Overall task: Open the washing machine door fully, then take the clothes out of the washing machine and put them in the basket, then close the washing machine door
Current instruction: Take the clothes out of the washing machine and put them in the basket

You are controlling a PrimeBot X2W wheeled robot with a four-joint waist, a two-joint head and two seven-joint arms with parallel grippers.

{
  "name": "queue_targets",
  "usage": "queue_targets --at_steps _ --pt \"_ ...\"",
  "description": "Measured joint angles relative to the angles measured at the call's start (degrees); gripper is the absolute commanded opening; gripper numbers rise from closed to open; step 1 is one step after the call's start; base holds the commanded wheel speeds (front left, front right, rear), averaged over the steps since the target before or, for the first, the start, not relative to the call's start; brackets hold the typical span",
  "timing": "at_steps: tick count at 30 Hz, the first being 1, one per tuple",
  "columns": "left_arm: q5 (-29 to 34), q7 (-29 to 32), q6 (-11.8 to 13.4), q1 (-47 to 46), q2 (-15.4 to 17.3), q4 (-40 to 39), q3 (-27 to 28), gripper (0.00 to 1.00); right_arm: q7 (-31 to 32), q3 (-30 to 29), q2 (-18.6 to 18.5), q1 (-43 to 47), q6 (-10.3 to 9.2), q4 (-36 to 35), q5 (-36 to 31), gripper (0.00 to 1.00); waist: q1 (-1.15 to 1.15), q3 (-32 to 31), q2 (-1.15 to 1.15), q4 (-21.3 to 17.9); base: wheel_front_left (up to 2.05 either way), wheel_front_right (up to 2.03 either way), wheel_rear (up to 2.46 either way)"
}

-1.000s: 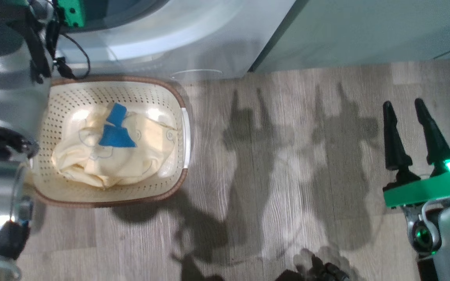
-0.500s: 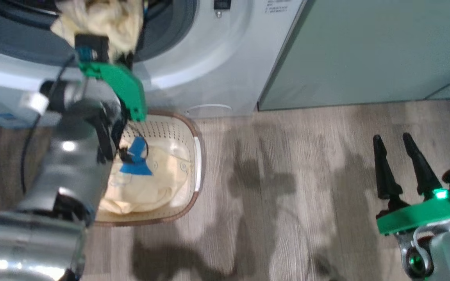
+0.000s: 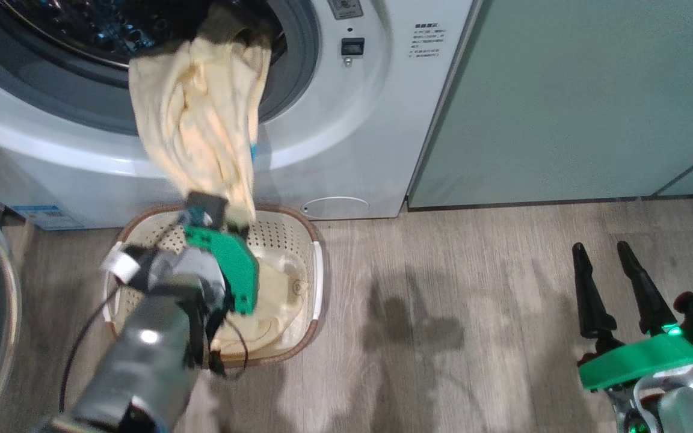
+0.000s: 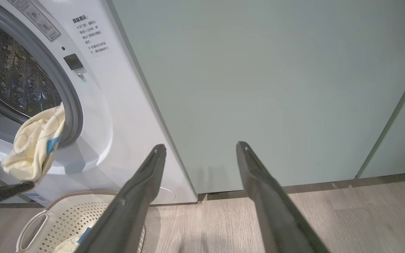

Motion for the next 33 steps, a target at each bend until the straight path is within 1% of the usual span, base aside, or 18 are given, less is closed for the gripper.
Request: queue_targets --at_steps 4,9,19,23,28,29,31,32,33 --pt "-1.5 3.2 0.0 4.2 -0.2 -1.5 -3.3 0.00 0.0 0.0 -0.1 0.0 0.00 -0.2 0.0 1.00 0.01 0.2 0.00 0.4 0.00 0.00 0.00" --pt "-2.9 7.0 0.0 6.5 0.1 -1.5 -5.4 0.00 0.0 0.1 -0.4 -0.2 0.00 -0.6 0.1 1.00 0.01 1.6 0.00 0.5 0.00 0.00 0.00" --pt "-4.0 11.4 0.0 5.6 2.0 2.9 -5.2 0.00 0.0 0.3 -0.6 -2.8 0.00 -1.5 0.1 1.00 0.02 6.2 0.00 -0.6 0.00 0.00 0.00" --pt "-5.1 11.4 0.0 5.5 2.7 4.3 -5.0 0.00 0.0 0.3 -0.7 -3.9 0.00 -1.7 0.1 1.00 0.01 8.6 0.00 -1.4 0.00 0.00 0.00" --pt "-5.6 9.1 1.2 3.3 3.8 5.3 -4.5 0.00 0.0 0.3 -0.7 -5.3 0.00 -2.1 0.1 1.00 0.02 11.5 0.00 -2.5 0.00 0.00 0.00" --pt "-5.9 8.3 1.5 2.8 4.0 5.3 -4.3 0.14 0.0 0.3 -0.7 -5.5 0.00 -2.1 0.1 1.00 0.02 11.8 0.00 -2.7 0.00 0.00 0.00" --pt "-6.0 7.4 1.6 1.9 4.3 5.4 -4.1 0.33 0.0 0.3 -0.6 -5.9 0.00 -2.1 0.1 1.00 0.02 12.1 0.00 -2.9 0.00 0.00 0.00" --pt "-6.0 7.4 1.6 1.7 4.3 5.4 -4.1 0.33 0.0 0.3 -0.6 -6.0 0.00 -2.1 0.1 1.00 0.02 12.2 0.00 -3.0 0.00 0.00 0.00" --pt "-6.0 6.8 1.6 1.6 4.3 5.5 -3.9 0.47 0.0 0.3 -0.6 -6.0 0.00 -2.0 0.1 1.00 0.02 12.1 0.00 -3.0 0.00 0.00 0.00"
